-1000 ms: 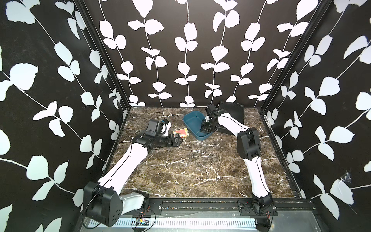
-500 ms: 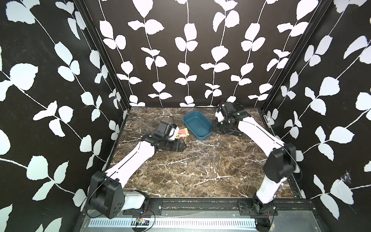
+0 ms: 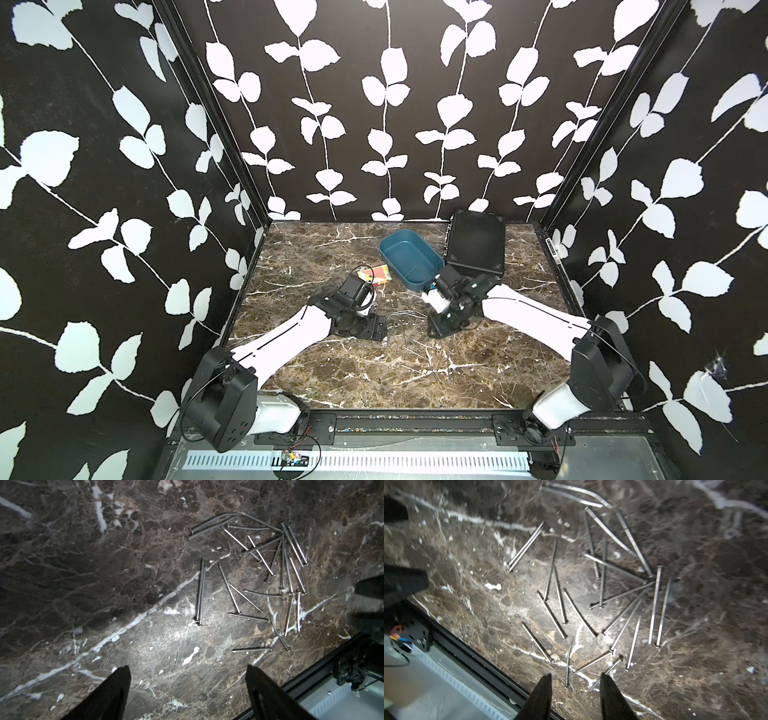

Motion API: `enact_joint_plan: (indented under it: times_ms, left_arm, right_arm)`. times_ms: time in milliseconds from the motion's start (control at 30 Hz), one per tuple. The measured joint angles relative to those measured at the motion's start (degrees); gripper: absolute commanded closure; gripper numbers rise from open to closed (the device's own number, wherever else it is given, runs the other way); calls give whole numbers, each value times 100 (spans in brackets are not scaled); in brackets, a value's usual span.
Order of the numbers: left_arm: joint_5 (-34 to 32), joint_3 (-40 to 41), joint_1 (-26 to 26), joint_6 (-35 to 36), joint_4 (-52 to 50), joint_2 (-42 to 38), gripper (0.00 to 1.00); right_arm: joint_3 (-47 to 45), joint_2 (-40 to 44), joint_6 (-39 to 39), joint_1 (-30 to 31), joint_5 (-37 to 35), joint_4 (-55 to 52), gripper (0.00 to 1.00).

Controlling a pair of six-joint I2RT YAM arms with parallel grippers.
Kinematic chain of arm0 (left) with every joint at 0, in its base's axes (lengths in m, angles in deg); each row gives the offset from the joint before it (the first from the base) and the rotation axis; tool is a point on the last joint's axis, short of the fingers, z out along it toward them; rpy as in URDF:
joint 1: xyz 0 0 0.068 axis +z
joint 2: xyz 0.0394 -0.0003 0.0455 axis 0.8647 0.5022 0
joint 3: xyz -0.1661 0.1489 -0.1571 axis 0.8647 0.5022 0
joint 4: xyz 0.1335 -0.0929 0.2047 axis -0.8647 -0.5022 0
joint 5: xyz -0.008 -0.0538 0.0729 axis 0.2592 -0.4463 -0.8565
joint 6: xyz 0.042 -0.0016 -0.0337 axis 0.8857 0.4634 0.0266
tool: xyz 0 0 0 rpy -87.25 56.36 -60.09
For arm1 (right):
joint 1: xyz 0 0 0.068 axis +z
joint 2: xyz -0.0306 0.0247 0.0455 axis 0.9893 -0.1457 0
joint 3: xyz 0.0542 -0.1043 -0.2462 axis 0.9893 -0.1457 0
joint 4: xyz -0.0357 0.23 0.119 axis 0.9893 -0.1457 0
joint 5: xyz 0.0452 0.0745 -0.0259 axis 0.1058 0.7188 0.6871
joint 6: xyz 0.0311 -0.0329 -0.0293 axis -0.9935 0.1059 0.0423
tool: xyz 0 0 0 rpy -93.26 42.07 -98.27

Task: Put the nails on the desktop into the storage box
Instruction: Place the nail in the storage box, then pick up the nail from the center of the board.

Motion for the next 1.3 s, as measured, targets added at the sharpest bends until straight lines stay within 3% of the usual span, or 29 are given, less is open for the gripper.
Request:
enact_joint_plan:
  times_ms: [433,1000,1133,1300]
  left_arm:
    - [-306,245,76,-778,-490,-476,9]
    - [-275,728,367,-1217,-728,-1311,8]
    - [-271,728,398,-1220,-743,-1316,8]
    - [-254,728,417,-1220,-745,-1318,8]
  right_arm:
    - [-13,-1040,501,1453,-540,417,59]
    - [68,-1558,649,1823,-1340,400,60]
    - [122,-1617,656,1934,-1456,376,65]
    - [162,-1668,651,2138,-1580,369,81]
